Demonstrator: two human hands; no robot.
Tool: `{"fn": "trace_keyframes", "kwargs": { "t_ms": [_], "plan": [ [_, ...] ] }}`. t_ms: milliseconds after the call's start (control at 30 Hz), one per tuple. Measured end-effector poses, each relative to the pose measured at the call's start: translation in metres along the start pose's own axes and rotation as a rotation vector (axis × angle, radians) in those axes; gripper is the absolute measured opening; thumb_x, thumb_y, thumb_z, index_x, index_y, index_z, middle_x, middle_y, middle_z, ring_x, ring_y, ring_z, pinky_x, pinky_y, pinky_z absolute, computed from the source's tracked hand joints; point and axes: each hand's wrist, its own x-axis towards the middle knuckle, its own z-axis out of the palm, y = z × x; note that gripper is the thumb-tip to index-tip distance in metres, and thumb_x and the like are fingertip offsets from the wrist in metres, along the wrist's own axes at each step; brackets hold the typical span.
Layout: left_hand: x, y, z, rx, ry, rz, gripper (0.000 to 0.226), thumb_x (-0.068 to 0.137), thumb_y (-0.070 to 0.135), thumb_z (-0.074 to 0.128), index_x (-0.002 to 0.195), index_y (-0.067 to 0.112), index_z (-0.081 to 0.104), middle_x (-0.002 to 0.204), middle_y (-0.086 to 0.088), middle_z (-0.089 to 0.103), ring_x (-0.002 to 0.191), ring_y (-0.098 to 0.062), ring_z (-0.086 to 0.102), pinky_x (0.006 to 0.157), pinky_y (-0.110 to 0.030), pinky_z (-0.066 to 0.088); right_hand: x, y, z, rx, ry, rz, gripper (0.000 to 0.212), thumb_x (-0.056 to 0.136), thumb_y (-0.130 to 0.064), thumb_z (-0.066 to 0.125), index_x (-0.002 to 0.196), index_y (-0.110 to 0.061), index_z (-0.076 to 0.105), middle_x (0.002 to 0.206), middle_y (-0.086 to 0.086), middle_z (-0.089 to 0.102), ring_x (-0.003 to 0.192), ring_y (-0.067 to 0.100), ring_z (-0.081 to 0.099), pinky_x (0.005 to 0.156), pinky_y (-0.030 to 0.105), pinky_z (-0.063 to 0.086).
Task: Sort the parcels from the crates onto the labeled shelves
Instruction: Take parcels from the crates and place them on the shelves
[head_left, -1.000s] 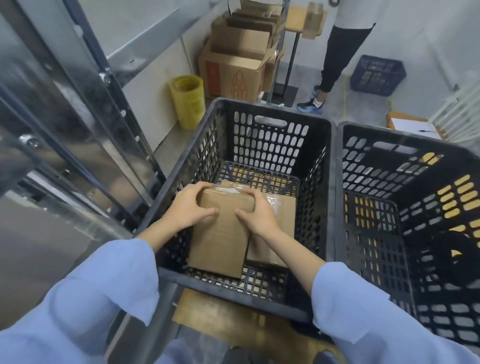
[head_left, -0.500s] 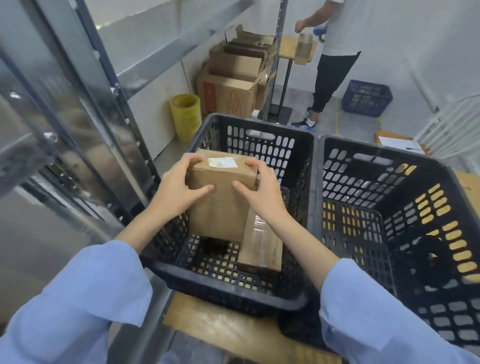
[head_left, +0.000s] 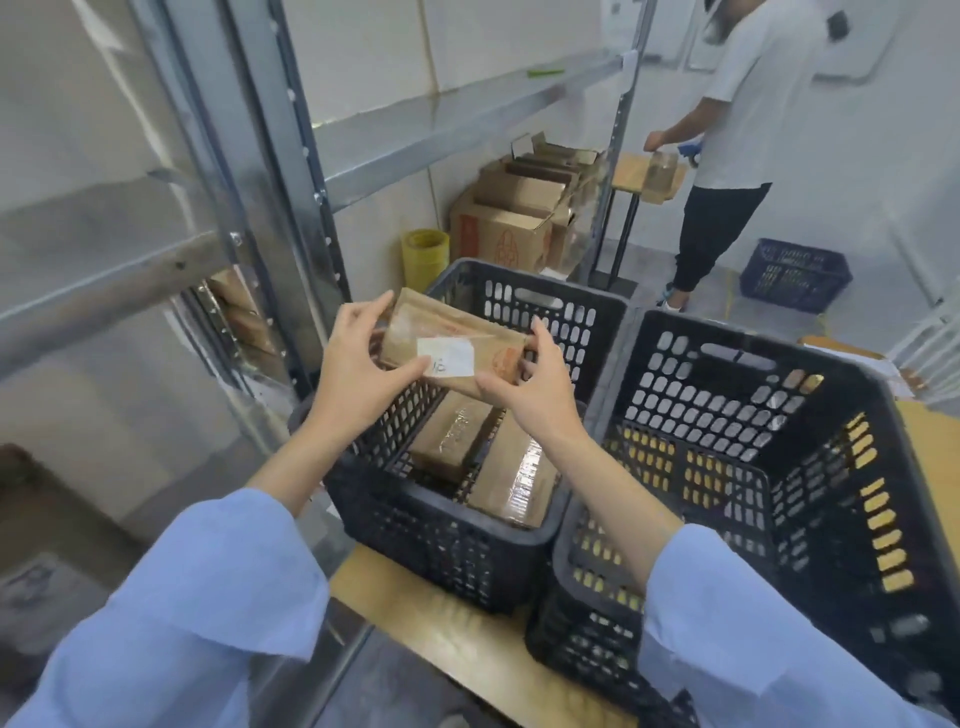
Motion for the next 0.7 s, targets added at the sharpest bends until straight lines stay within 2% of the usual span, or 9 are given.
{"fn": "trace_keyframes", "kwargs": {
  "t_ms": [67,167,200,267,400,500,567,633,700],
  "plan": [
    [-0.02,0.012,-0.002,0.02,0.044,0.003,0.066,0.078,0.019,0.081,0.137,0.016,0.05,0.121,0.004,0.043,0.104,-0.002,0.051,0.09,-0.011,0.046,-0.012,-0.003,-0.008,-0.087,-0.029,-0.049,0.097,0.079,-0.023,0.082,0.155,-0.015,0.023,0.153,0.005,0.03,0.136,0.016,0.038,0.116,0.039,0.035],
    [-0.053,0.03,-0.004,0.008,0.108,-0.01,0.059,0.076,0.022,0.082,0.126,0.022,0.053,0.122,0.003,0.047,0.102,0.007,0.052,0.084,-0.007,0.047,-0.033,-0.007,-0.02,-0.085,-0.057,-0.118,0.086,0.077,-0.019,0.083,0.149,-0.016,0.037,0.145,0.004,0.035,0.13,0.011,0.04,0.111,0.025,0.034],
    [-0.064,0.035,-0.005,-0.008,0.126,-0.024,0.057,0.075,0.022,0.083,0.123,0.023,0.052,0.123,0.002,0.048,0.103,0.01,0.052,0.083,-0.006,0.047,-0.04,-0.007,-0.023,-0.053,-0.067,-0.136,0.081,0.076,-0.015,0.084,0.146,-0.018,0.042,0.143,0.003,0.036,0.127,0.011,0.042,0.109,0.025,0.036],
    [-0.084,0.044,-0.006,-0.048,0.146,-0.061,0.056,0.075,0.025,0.083,0.121,0.025,0.05,0.127,0.006,0.05,0.107,0.012,0.051,0.083,-0.009,0.046,-0.054,-0.007,-0.028,0.001,-0.095,-0.172,0.074,0.075,-0.008,0.083,0.138,-0.022,0.048,0.139,0.001,0.042,0.125,0.013,0.046,0.11,0.035,0.041],
    [-0.122,0.058,-0.008,-0.078,0.179,-0.12,0.058,0.074,0.028,0.084,0.117,0.026,0.046,0.125,0.009,0.058,0.114,-0.001,0.055,0.092,-0.025,0.05,-0.078,-0.005,-0.036,0.082,-0.161,-0.216,0.068,0.073,0.0,0.082,0.129,-0.023,0.052,0.133,-0.008,0.054,0.124,0.011,0.052,0.107,0.041,0.047],
    [-0.149,0.069,-0.01,-0.055,0.228,-0.156,0.063,0.075,0.022,0.084,0.125,0.022,0.046,0.121,0.01,0.056,0.106,0.013,0.051,0.084,-0.008,0.046,-0.095,-0.004,-0.038,0.122,-0.207,-0.237,0.076,0.07,0.004,0.083,0.132,-0.025,0.05,0.136,-0.008,0.052,0.124,0.011,0.051,0.106,0.032,0.047],
    [-0.167,0.075,-0.009,-0.056,0.248,-0.181,0.075,0.076,0.02,0.083,0.139,0.02,0.042,0.126,0.011,0.051,0.106,0.01,0.05,0.077,0.002,0.04,-0.106,-0.002,-0.037,0.113,-0.216,-0.278,0.083,0.07,0.005,0.082,0.136,-0.029,0.047,0.141,-0.008,0.048,0.126,0.01,0.049,0.102,0.023,0.048],
    [-0.187,0.078,-0.01,-0.056,0.274,-0.207,0.085,0.077,0.02,0.082,0.148,0.02,0.036,0.133,0.008,0.046,0.113,-0.002,0.048,0.074,0.005,0.038,-0.117,-0.001,-0.033,0.115,-0.233,-0.294,0.088,0.071,0.008,0.081,0.137,-0.036,0.044,0.143,-0.01,0.045,0.129,0.011,0.048,0.103,0.032,0.05],
    [-0.205,0.079,-0.015,-0.024,0.312,-0.214,0.084,0.078,0.024,0.081,0.149,0.021,0.037,0.134,0.004,0.042,0.118,-0.007,0.046,0.081,0.002,0.036,-0.126,-0.002,-0.025,0.12,-0.283,-0.291,0.093,0.072,0.009,0.08,0.142,-0.039,0.04,0.143,-0.009,0.044,0.128,0.013,0.049,0.1,0.039,0.052]
  ]
}}
